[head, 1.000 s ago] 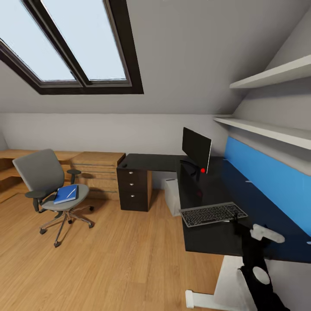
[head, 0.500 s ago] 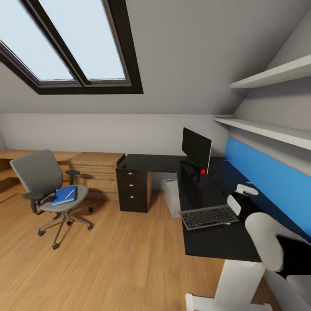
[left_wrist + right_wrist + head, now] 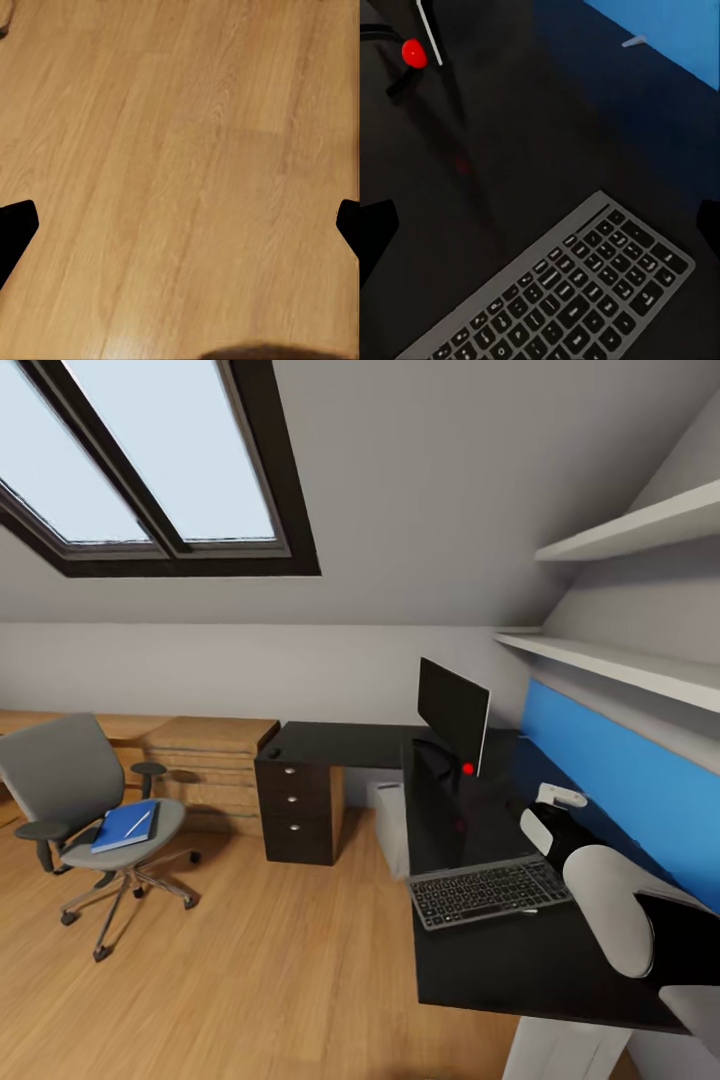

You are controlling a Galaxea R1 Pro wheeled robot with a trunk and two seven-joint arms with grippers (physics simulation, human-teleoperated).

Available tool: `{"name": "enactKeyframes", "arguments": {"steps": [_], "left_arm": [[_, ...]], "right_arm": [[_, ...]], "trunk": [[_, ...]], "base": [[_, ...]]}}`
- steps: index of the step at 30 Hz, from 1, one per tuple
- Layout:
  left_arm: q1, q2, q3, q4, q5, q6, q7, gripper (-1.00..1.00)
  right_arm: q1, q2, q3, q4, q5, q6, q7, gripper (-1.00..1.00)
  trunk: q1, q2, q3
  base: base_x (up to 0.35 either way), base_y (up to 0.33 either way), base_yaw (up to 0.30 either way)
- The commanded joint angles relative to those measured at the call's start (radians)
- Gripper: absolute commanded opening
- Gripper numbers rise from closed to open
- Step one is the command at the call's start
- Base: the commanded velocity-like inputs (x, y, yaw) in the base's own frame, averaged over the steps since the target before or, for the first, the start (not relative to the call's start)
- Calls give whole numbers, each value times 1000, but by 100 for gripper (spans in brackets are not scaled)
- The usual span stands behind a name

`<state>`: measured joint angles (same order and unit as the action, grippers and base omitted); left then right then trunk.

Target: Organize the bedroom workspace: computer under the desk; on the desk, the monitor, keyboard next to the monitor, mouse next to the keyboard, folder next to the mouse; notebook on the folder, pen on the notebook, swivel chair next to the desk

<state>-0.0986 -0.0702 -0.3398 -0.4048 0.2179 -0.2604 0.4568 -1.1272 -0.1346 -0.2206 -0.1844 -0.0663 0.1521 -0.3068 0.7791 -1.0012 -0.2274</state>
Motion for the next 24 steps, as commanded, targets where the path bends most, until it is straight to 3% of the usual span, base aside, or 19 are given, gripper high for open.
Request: {"name": "enactKeyframes", "arguments": {"steps": [1, 5, 6, 7, 12, 15, 21, 22, 24], "left_arm": [[-1, 1, -9, 0, 10, -5, 7, 100], [-1, 1, -8, -1, 11, -5, 7, 100], [-1, 4, -7, -2, 11, -6, 8, 100], [-1, 4, -7, -3, 11, -7, 9, 100], [-1, 17, -6, -5, 13, -59, 9, 100], [-1, 23, -3, -16, 16, -130, 6, 100], [-1, 53, 11, -130, 39, -207, 3, 100], [-1, 85, 14, -238, 82, -215, 1, 100], [12, 111, 14, -325, 121, -210, 1, 100]], "right_arm": [[0, 0, 4, -2, -3, 6, -3, 100], [0, -1, 5, 0, 26, 6, -3, 100], [1, -2, 6, 4, 81, 7, -1, 100], [1, -2, 5, 5, 90, 7, 0, 100], [1, -14, 5, 8, 117, 35, 23, 100], [1, -27, 4, 10, 122, 83, 60, 100], [1, -47, 4, 11, 124, 126, 104, 100], [1, -50, 4, 11, 124, 132, 110, 100], [1, -50, 4, 11, 125, 133, 112, 100]], "trunk": [[1, -1, -1], [1, -1, -1], [1, -1, -1], [1, -1, -1], [1, -1, -1], [1, -1, -1], [1, -1, -1], [1, -1, -1], [1, -1, -1]], "base": [[269, -227, 0], [268, -230, 0], [215, -195, 0], [183, -166, 0], [89, -81, 0], [28, -25, 0], [7, -7, 0], [1, -1, 0], [0, 0, 0]]}}
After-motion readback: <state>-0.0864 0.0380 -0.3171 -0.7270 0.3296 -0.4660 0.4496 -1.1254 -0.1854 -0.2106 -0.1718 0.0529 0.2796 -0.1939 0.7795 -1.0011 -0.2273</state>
